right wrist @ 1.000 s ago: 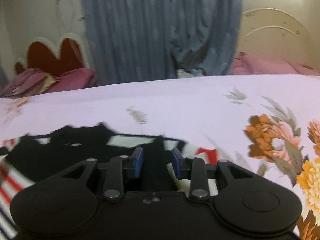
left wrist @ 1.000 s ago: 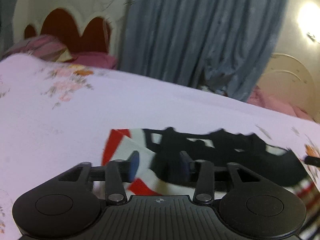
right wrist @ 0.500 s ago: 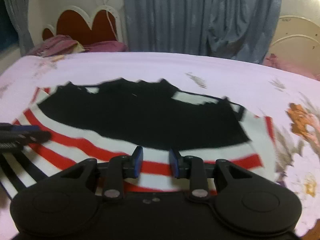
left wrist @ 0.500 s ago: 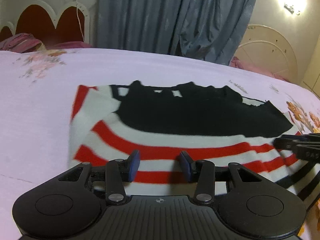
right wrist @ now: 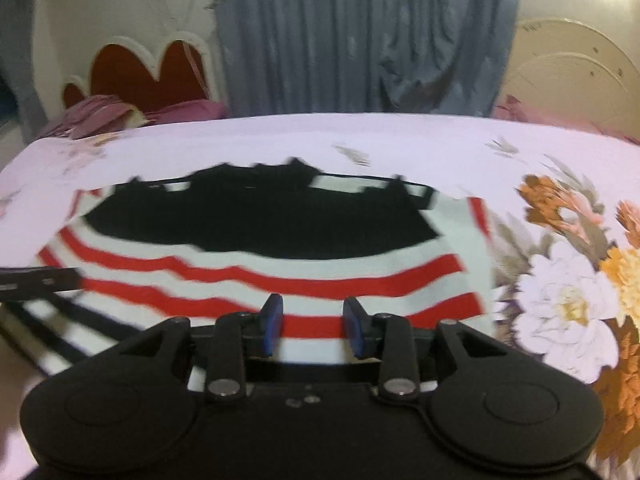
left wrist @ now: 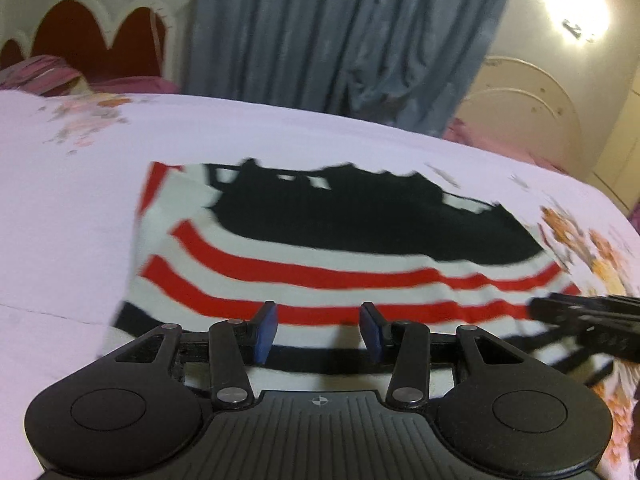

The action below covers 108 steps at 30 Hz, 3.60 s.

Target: Fold small clothes

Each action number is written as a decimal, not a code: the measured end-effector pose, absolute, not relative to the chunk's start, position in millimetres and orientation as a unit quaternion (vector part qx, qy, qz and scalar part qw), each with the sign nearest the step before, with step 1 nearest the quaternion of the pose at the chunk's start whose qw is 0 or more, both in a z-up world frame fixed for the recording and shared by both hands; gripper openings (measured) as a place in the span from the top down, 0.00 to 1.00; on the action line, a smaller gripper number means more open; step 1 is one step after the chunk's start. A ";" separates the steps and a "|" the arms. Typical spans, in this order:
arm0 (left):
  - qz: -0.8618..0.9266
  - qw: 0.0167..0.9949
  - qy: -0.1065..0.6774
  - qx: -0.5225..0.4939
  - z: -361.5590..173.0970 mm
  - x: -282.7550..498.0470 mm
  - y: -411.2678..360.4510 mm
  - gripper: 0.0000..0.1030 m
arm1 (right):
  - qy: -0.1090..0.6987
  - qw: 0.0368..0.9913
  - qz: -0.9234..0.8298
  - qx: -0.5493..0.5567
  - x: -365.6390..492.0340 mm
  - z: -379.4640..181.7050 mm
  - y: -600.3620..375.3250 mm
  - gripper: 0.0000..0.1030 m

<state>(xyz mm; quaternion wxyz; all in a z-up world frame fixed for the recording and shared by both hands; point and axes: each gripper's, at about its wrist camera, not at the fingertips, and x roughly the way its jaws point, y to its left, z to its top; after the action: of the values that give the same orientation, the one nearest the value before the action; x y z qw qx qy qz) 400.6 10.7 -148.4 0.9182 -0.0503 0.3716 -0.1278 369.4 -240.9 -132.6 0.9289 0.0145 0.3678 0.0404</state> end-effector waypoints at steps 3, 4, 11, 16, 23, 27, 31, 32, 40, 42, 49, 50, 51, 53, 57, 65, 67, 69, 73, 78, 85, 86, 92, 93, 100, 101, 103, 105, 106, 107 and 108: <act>-0.126 0.914 0.383 -0.046 -156.5 392.8 8.1 0.57 | 0.374 0.927 0.043 -0.012 362.3 -136.4 -223.0 0.68; -0.123 0.913 0.387 -0.044 -159.8 390.3 11.4 0.57 | 0.379 0.924 0.036 -0.024 360.2 -140.3 -221.5 0.68; -0.116 0.909 0.397 -0.050 -161.9 378.7 32.9 0.57 | 0.386 0.922 -0.027 -0.002 338.8 -144.7 -264.3 0.67; -0.109 0.908 0.401 -0.043 -166.1 371.2 36.9 0.57 | 0.404 0.913 -0.064 -0.002 330.0 -154.6 -283.2 0.66; -0.096 0.905 0.414 -0.032 -163.5 367.1 32.9 0.57 | 0.409 0.908 -0.085 0.012 323.2 -155.7 -276.9 0.61; -0.093 0.904 0.416 -0.022 -163.8 365.6 31.0 0.57 | 0.419 0.903 -0.092 -0.005 328.8 -158.6 -272.1 0.60; -0.091 0.903 0.420 -0.018 -163.9 366.6 29.7 0.57 | 0.426 0.900 -0.092 -0.015 330.8 -160.4 -269.3 0.59; -0.091 0.902 0.421 -0.018 -164.3 366.8 29.6 0.57 | 0.428 0.899 -0.093 -0.017 331.2 -160.4 -268.4 0.59; -0.084 0.900 0.426 -0.031 -163.2 367.8 26.9 0.47 | 0.422 0.902 -0.083 -0.024 327.8 -161.2 -268.5 0.59; -0.084 0.898 0.429 -0.040 -161.8 367.0 26.2 0.39 | 0.424 0.903 -0.069 -0.030 328.0 -158.6 -271.1 0.58; -0.069 0.893 0.435 -0.092 -156.1 357.0 30.1 0.24 | 0.381 0.925 -0.010 -0.007 331.0 -127.4 -271.4 0.51; -0.063 0.892 0.434 -0.107 -154.8 354.7 33.4 0.24 | 0.373 0.928 0.004 -0.010 335.0 -123.1 -266.4 0.49; -0.057 0.892 0.433 -0.119 -153.6 352.0 36.1 0.24 | 0.371 0.928 0.019 -0.009 339.9 -120.5 -261.2 0.48; -0.045 0.889 0.434 -0.142 -152.4 344.1 41.3 0.24 | 0.368 0.929 0.051 -0.004 350.2 -118.9 -247.6 0.48; -0.011 0.873 0.448 -0.194 -157.5 327.4 55.8 0.24 | 0.372 0.924 0.090 -0.002 367.2 -127.7 -219.2 0.48; -0.005 0.842 0.422 -0.336 -188.9 322.9 88.0 0.15 | 0.369 0.924 0.096 -0.030 386.8 -140.3 -185.7 0.45; -0.025 0.845 0.400 -0.354 -194.5 329.8 92.0 0.11 | 0.380 0.920 0.091 -0.024 389.9 -147.3 -184.7 0.45; -0.029 0.849 0.380 -0.366 -199.4 339.4 93.4 0.11 | 0.379 0.921 0.086 -0.023 388.3 -148.0 -185.6 0.45; -0.039 0.856 0.345 -0.383 -206.8 356.0 94.4 0.12 | 0.358 0.931 0.068 -0.036 387.4 -141.4 -184.3 0.45; -0.037 0.851 0.340 -0.398 -219.8 376.5 96.5 0.60 | 0.385 0.918 0.056 -0.068 397.6 -158.4 -174.4 0.43; -0.036 0.855 0.328 -0.400 -222.7 382.2 94.0 0.84 | 0.382 0.920 0.038 -0.074 394.1 -161.9 -168.5 0.43; -0.037 0.857 0.325 -0.398 -218.7 381.6 93.4 0.84 | 0.382 0.920 0.036 -0.073 394.1 -161.6 -168.3 0.43; -0.065 0.898 0.287 -0.326 -174.3 381.7 68.0 0.85 | 0.389 0.918 0.045 -0.063 398.1 -158.5 -172.3 0.42; -0.072 0.907 0.280 -0.305 -164.4 382.4 58.2 0.85 | 0.390 0.918 0.050 -0.057 398.6 -156.9 -175.0 0.42; -0.153 0.945 0.250 -0.146 -108.8 387.7 -38.0 0.85 | 0.370 0.927 0.049 0.030 383.3 -135.2 -239.3 0.40; -0.169 0.945 0.249 -0.125 -106.2 387.7 -56.4 0.85 | 0.368 0.928 0.041 0.035 379.5 -132.9 -253.5 0.40; -0.201 0.942 0.252 -0.093 -106.3 387.4 -90.0 0.85 | 0.365 0.930 0.021 0.043 371.4 -129.0 -282.0 0.40; -0.232 0.933 0.267 -0.061 -112.9 385.6 -122.1 0.85 | 0.363 0.930 -0.005 0.052 362.5 -126.4 -314.0 0.40; -0.241 0.928 0.279 -0.042 -120.6 384.3 -139.7 0.85 | 0.363 0.930 -0.016 0.056 358.5 -126.2 -327.7 0.40; -0.247 0.924 0.292 -0.022 -127.3 382.8 -153.8 0.85 | 0.363 0.929 -0.029 0.060 354.2 -126.5 -341.8 0.40; -0.252 0.919 0.303 0.001 -135.1 380.5 -165.7 0.84 | 0.364 0.928 -0.039 0.063 350.6 -127.0 -353.4 0.40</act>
<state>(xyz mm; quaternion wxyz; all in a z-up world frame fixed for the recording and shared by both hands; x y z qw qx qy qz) 380.5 -165.7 -135.1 0.9191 0.0005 0.3027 -0.2523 350.6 -353.4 -127.0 0.9283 0.0627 0.3644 -0.0393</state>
